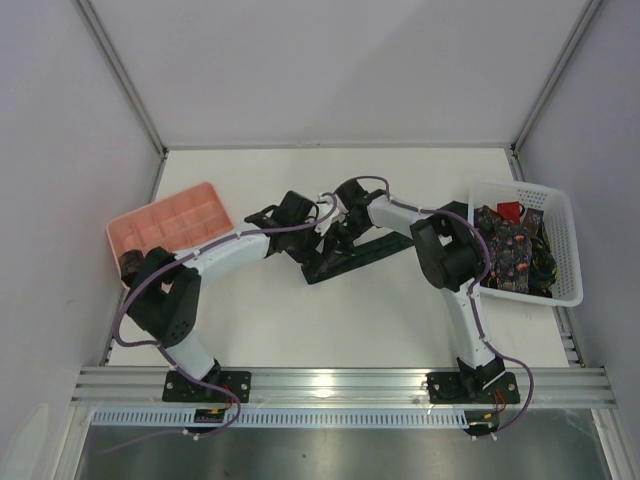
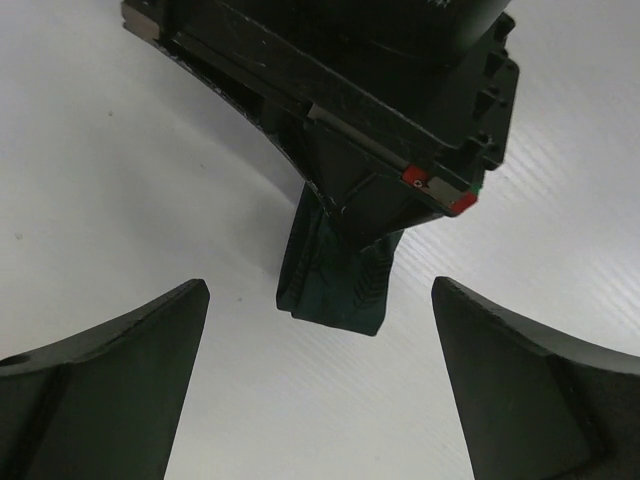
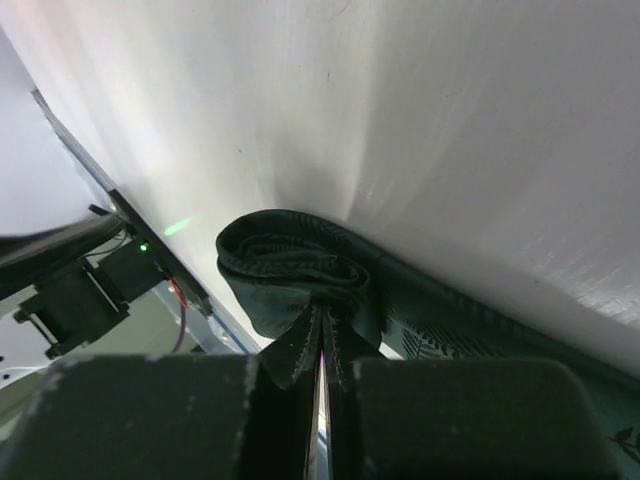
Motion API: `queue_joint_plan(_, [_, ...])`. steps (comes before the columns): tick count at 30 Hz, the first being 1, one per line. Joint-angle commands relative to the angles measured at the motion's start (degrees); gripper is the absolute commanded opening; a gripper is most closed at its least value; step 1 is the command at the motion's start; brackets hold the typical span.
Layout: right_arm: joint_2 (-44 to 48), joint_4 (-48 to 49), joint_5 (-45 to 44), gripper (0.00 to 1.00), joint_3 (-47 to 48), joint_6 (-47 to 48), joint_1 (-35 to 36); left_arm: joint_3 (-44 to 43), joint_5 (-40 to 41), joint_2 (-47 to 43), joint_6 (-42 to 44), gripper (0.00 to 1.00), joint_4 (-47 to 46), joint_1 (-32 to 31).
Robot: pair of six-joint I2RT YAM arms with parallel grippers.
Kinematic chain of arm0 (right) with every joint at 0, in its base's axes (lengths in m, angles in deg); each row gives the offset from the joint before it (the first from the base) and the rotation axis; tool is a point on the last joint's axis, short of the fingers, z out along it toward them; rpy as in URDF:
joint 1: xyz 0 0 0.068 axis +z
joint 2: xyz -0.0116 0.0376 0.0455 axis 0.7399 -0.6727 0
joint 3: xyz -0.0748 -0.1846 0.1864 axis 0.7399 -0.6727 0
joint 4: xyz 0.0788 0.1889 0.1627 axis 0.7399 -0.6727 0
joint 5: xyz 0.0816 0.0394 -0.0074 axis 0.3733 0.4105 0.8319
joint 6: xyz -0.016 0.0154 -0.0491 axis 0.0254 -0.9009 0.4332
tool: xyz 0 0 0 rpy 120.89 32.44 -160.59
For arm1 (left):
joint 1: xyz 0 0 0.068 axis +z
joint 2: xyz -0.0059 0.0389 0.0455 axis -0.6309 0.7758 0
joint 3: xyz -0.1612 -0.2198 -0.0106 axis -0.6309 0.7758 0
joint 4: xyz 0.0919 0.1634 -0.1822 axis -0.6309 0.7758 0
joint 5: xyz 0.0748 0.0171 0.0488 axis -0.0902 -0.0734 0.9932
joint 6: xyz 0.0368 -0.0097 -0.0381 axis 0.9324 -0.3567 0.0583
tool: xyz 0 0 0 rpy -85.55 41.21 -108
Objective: Roll the ties
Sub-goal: Roll the tie
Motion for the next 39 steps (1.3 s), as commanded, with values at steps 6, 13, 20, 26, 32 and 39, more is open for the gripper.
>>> queue_joint_plan(6, [4.97, 2.63, 4.40, 0.06, 0.38, -4.20, -2.54, -3.45, 1.06, 3.03, 6.57, 1.00, 0.63, -0.57])
queue_joint_plan(13, [9.71, 0.34, 5.29, 0.07, 2.06, -5.52, -5.52, -4.24, 0.19, 5.58, 7.54, 1.00, 0.28, -1.19])
queue_joint_plan(20, [16.21, -2.65, 3.09, 0.07, -1.28, -2.71, -11.50, -4.59, -1.04, 8.75, 11.23, 1.00, 2.13, -1.19])
queue_joint_plan(26, [20.43, -2.56, 3.09, 0.06, -7.69, -1.04, -15.11, -5.82, -4.90, 12.35, 12.46, 1.00, 2.74, -1.10])
queue_joint_plan(32, [24.04, -0.19, 3.35, 0.06, -14.11, -2.00, -18.44, -4.33, -4.56, 14.63, 12.73, 1.00, 1.25, -1.01])
queue_joint_plan(39, [26.15, -1.68, 3.00, 0.06, -15.70, -0.33, -21.52, -2.40, -3.16, 14.20, 12.55, 0.88, 1.60, -1.01])
